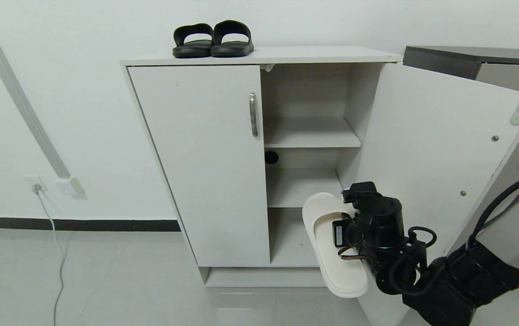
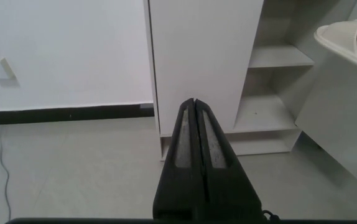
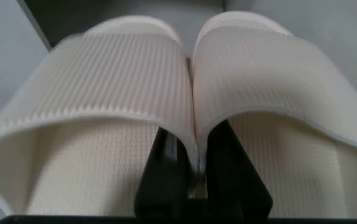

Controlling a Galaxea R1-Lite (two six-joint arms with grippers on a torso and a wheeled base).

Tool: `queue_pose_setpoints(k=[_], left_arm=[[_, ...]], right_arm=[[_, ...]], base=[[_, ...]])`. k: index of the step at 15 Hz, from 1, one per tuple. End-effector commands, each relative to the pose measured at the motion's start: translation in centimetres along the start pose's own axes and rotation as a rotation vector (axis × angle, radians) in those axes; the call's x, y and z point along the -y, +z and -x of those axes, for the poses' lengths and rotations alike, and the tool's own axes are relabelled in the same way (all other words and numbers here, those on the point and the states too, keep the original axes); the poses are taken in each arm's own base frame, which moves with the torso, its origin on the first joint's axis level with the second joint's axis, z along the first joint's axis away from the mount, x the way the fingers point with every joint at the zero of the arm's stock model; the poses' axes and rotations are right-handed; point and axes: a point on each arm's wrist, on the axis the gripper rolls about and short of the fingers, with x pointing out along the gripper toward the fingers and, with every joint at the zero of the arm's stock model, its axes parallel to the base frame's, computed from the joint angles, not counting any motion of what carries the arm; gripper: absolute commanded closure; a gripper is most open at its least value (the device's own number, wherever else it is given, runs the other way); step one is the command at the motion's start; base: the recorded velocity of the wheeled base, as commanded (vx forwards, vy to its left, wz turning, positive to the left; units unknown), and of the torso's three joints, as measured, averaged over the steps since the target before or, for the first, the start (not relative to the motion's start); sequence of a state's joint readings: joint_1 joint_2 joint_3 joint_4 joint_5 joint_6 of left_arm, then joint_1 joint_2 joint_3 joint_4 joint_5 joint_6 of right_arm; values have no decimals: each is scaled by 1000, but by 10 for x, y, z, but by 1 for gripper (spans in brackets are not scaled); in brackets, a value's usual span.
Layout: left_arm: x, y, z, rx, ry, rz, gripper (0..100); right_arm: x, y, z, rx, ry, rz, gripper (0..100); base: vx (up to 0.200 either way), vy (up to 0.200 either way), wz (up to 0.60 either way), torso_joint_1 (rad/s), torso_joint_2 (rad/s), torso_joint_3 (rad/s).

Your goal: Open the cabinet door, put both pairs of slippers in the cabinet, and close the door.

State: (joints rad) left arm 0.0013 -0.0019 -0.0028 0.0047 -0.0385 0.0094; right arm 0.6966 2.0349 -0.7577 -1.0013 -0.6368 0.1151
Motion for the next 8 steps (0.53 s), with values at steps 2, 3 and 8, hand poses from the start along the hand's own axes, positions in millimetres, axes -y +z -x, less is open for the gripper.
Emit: queue_pose_setpoints(k=[2, 3, 8], left_arm=[[0, 0, 0, -2, 0, 0, 100], [0, 0, 0, -2, 0, 0, 100], [0, 0, 0, -2, 0, 0, 100]], right_arm=[[3, -1, -3, -4, -9, -1, 100], [3, -1, -3, -4, -9, -1, 100], [4, -1, -3, -4, -9, -1, 100]], base=[[0, 0, 0, 0, 0, 0], [0, 0, 0, 0, 0, 0], [0, 0, 0, 0, 0, 0]])
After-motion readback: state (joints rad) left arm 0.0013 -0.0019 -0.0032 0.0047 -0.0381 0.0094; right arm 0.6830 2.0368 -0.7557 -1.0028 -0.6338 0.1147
